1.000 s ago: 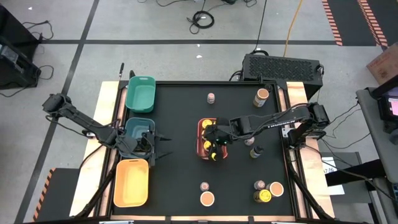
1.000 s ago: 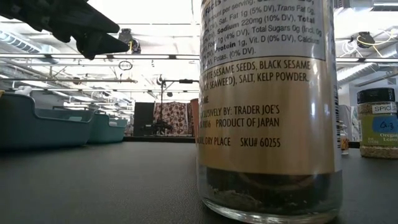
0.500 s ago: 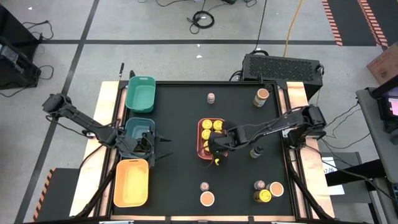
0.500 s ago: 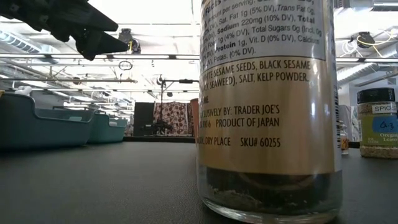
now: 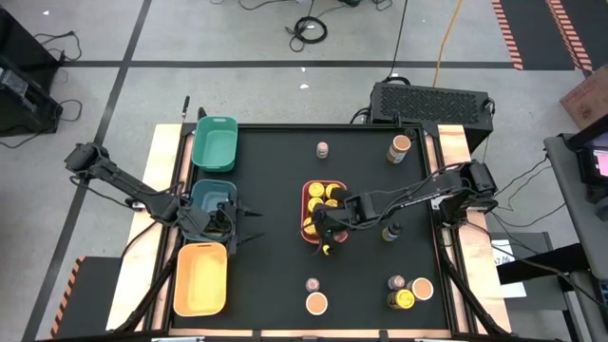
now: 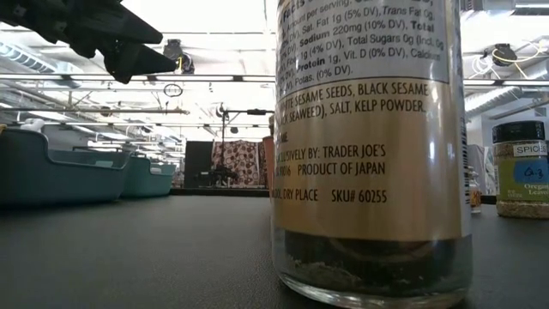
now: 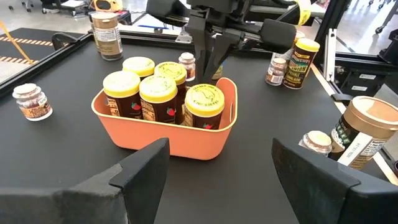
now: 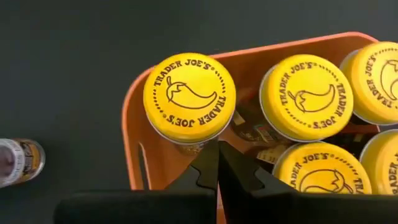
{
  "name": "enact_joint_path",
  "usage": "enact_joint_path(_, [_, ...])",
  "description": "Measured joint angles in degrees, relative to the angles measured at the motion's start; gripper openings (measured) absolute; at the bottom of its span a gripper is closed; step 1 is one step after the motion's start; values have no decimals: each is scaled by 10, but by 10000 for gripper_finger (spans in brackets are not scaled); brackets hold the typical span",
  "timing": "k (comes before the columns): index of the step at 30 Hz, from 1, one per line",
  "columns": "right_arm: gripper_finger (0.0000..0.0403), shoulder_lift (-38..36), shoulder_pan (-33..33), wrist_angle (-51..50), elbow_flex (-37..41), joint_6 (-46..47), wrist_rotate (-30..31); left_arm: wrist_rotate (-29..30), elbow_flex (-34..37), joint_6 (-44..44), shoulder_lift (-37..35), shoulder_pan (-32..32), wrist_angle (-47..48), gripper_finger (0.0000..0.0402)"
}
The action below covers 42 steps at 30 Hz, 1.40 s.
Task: Sort spices by type
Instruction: Put the yellow seasoning can in the orange bin, then put the yellow seasoning bottle in the orange bin
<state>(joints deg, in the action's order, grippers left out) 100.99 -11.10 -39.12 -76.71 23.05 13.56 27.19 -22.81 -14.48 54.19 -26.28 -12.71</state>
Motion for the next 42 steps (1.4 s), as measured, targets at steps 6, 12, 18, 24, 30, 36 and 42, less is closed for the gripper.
enact_joint_path(6, [1,0,6,-9,0,1,1,0,0,0,0,0,0,286])
enact_joint_path(12, [0,0,6,-16,0,0,4,0,0,-1,0,0,0,286])
enact_joint_path(18, [0,0,6,-27,0,0,15,0,0,-1,0,0,1,286])
enact_joint_path(24, [0,0,6,-67,-32,1,31,0,0,-1,0,0,1,286])
enact_joint_path(30, [0,-1,2,-136,-92,5,30,0,0,-1,0,0,-5,286])
enact_joint_path(36, [0,-1,-20,-203,-157,43,2,0,0,2,38,-1,-79,286])
enact_joint_path(42, [0,-1,-50,-217,-182,104,-107,-24,-1,19,129,-1,-199,286])
